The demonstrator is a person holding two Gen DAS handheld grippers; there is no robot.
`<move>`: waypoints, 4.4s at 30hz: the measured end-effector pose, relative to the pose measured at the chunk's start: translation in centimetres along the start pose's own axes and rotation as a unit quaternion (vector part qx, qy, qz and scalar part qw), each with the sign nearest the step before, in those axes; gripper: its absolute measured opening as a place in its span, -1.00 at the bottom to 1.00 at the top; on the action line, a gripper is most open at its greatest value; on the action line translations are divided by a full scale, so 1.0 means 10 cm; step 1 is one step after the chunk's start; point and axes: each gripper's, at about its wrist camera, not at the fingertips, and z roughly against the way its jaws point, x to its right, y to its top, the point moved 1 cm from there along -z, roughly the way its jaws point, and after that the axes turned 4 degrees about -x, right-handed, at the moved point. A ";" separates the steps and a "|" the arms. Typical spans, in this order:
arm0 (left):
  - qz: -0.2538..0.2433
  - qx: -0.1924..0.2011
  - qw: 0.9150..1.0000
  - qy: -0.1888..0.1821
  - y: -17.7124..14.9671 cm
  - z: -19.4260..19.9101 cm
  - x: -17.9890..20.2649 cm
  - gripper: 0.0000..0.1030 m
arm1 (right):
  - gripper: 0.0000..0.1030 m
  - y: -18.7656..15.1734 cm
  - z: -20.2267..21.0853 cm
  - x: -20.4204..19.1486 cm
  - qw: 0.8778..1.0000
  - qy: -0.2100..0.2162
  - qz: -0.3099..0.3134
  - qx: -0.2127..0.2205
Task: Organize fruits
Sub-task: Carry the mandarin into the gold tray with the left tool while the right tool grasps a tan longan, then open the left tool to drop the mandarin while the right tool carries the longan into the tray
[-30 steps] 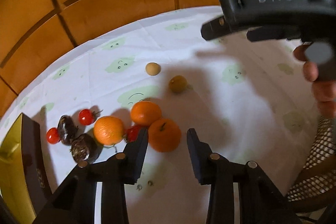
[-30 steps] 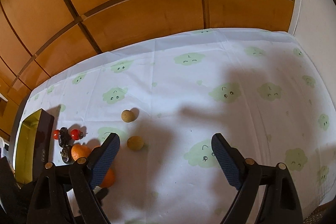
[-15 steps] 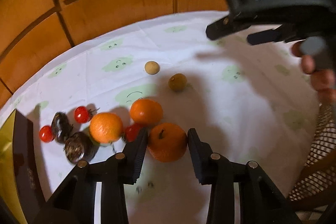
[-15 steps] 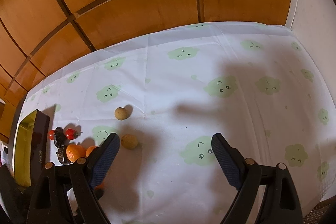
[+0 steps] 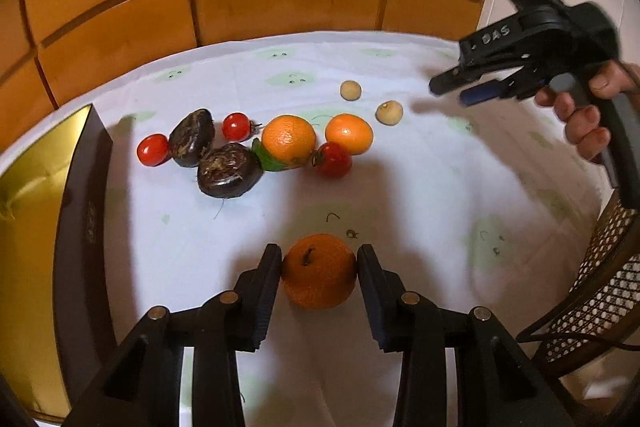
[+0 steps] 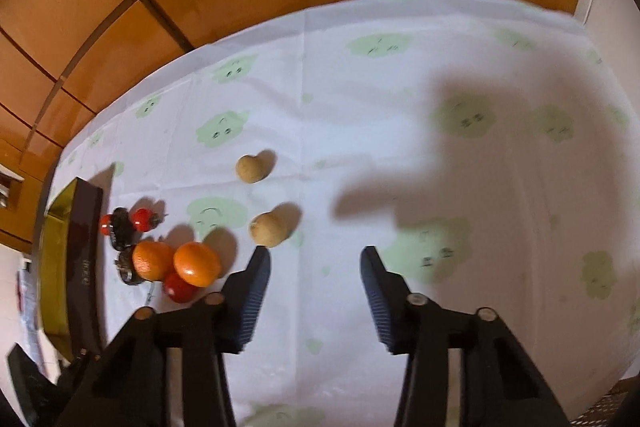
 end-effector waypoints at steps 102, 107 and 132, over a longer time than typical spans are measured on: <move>0.258 0.127 0.922 0.260 -0.39 1.43 -1.50 0.99 | -0.49 -0.69 0.01 -2.26 0.948 0.067 0.302 0.067; 0.270 0.125 0.915 0.271 -0.49 1.49 -1.58 0.99 | -0.49 -0.81 -0.02 -2.84 0.936 0.105 0.331 0.064; 0.306 0.128 0.897 0.292 -0.79 1.70 -1.79 0.99 | -0.48 -0.93 -0.68 -3.72 0.917 0.040 0.394 0.041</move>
